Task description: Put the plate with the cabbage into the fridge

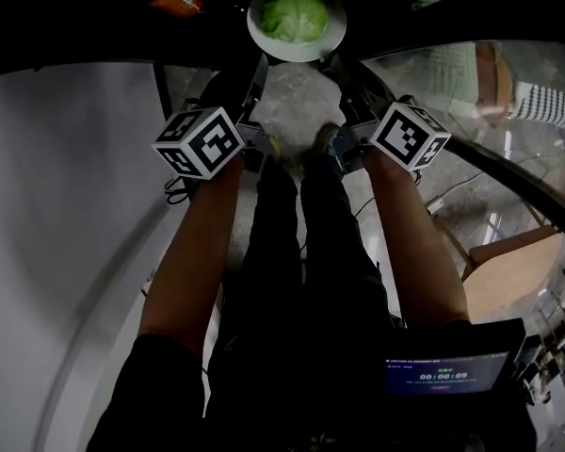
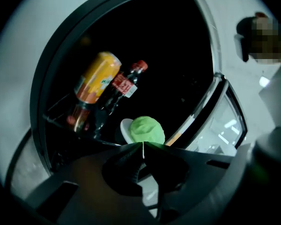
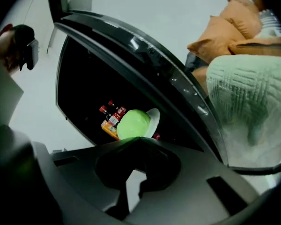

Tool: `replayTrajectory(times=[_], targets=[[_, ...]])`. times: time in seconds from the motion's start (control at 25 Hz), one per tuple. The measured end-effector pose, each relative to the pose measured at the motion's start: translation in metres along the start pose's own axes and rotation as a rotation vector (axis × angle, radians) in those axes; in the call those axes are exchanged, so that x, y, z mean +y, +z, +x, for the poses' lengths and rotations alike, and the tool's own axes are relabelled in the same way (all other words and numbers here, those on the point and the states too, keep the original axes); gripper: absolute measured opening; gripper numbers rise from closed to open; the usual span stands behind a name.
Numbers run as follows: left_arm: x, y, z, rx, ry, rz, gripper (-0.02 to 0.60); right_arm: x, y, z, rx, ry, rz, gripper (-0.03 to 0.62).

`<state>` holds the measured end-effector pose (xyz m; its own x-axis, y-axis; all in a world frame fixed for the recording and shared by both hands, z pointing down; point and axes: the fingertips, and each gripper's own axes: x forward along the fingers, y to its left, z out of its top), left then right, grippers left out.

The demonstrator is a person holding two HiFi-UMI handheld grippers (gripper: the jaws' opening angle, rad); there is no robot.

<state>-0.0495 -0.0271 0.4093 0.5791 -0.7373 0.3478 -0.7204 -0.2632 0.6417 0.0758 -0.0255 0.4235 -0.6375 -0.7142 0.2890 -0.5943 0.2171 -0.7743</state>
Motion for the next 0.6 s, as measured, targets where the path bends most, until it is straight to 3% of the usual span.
replayTrajectory(times=[0.12, 0.36, 0.52, 0.6], targets=[[-0.005, -0.001, 0.001, 0.015, 0.041, 0.178, 0.009, 0.002, -0.004, 0.002, 0.035, -0.033, -0.162, 0.005], [-0.014, -0.006, 0.005, 0.018, 0.093, 0.477, 0.009, 0.009, -0.010, 0.005, 0.057, -0.125, -0.632, 0.005], [-0.017, -0.011, 0.008, 0.010, 0.127, 0.639, 0.009, 0.013, -0.014, 0.008, 0.044, -0.146, -0.751, 0.005], [-0.015, -0.016, 0.009, 0.015, 0.134, 0.661, 0.009, 0.012, -0.016, 0.009, 0.042, -0.149, -0.772, 0.005]])
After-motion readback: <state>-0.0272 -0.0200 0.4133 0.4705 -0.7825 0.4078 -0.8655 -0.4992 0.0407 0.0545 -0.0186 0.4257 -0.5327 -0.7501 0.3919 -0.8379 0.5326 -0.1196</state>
